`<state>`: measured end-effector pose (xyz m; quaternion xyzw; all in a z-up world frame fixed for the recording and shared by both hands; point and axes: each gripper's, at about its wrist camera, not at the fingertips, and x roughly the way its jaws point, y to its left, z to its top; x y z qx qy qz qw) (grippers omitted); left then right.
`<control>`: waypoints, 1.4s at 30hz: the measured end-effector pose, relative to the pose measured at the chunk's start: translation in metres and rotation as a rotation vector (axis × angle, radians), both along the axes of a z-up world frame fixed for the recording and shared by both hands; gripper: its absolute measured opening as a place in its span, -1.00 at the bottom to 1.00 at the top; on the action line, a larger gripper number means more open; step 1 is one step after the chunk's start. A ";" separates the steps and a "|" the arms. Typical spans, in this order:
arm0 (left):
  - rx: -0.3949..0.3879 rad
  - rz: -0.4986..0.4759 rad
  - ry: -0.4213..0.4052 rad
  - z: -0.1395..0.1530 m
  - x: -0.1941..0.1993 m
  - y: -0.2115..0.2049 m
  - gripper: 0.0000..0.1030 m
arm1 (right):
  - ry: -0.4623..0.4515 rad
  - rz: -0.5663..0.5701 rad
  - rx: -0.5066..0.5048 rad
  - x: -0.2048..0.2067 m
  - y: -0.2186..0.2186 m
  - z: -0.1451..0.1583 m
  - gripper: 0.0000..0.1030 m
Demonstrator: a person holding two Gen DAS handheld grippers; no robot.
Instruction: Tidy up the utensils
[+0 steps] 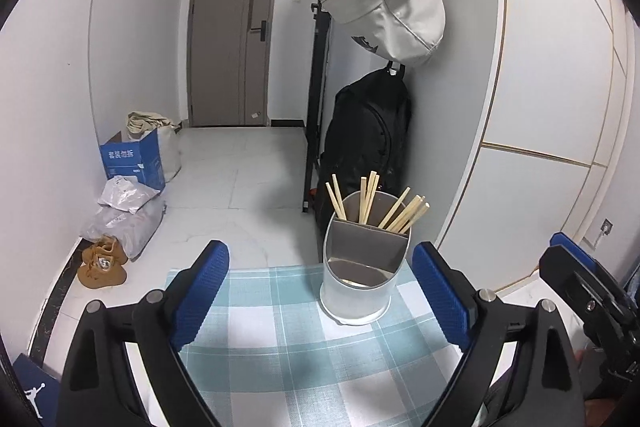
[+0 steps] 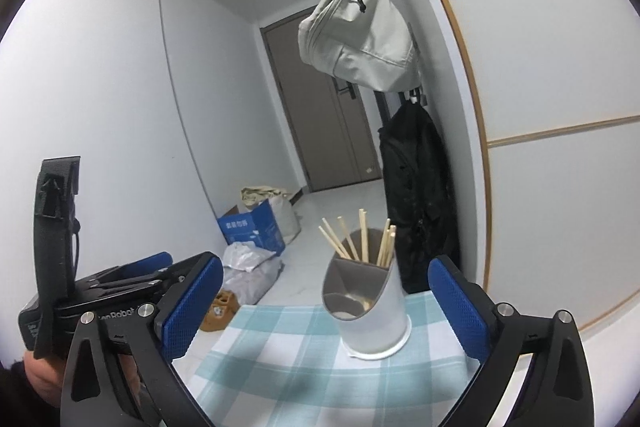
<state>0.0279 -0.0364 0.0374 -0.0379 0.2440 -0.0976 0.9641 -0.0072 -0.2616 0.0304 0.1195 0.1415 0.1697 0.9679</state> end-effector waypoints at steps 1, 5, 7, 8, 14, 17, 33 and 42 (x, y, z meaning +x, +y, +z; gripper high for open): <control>-0.002 0.006 -0.001 0.000 0.000 0.001 0.76 | -0.004 -0.002 -0.002 -0.002 -0.001 0.000 1.00; -0.006 0.023 -0.013 0.000 -0.005 0.003 0.76 | -0.019 -0.003 -0.014 -0.006 -0.001 0.001 1.00; -0.010 0.027 -0.019 0.001 -0.006 0.004 0.76 | -0.025 -0.003 -0.020 -0.006 0.000 0.002 1.00; -0.012 0.026 -0.020 0.000 -0.007 0.004 0.76 | -0.026 -0.002 -0.020 -0.007 0.000 0.002 1.00; -0.021 0.024 -0.030 0.001 -0.009 0.004 0.76 | -0.027 -0.005 -0.011 -0.008 -0.003 0.002 1.00; -0.050 0.019 -0.012 -0.001 -0.009 0.005 0.76 | -0.029 -0.007 -0.013 -0.009 -0.004 0.003 1.00; -0.056 0.052 -0.041 0.003 -0.011 0.008 0.76 | -0.052 -0.003 -0.025 -0.013 -0.003 0.009 1.00; -0.068 0.036 -0.031 0.002 -0.011 0.007 0.76 | -0.059 -0.002 -0.042 -0.012 -0.001 0.010 1.00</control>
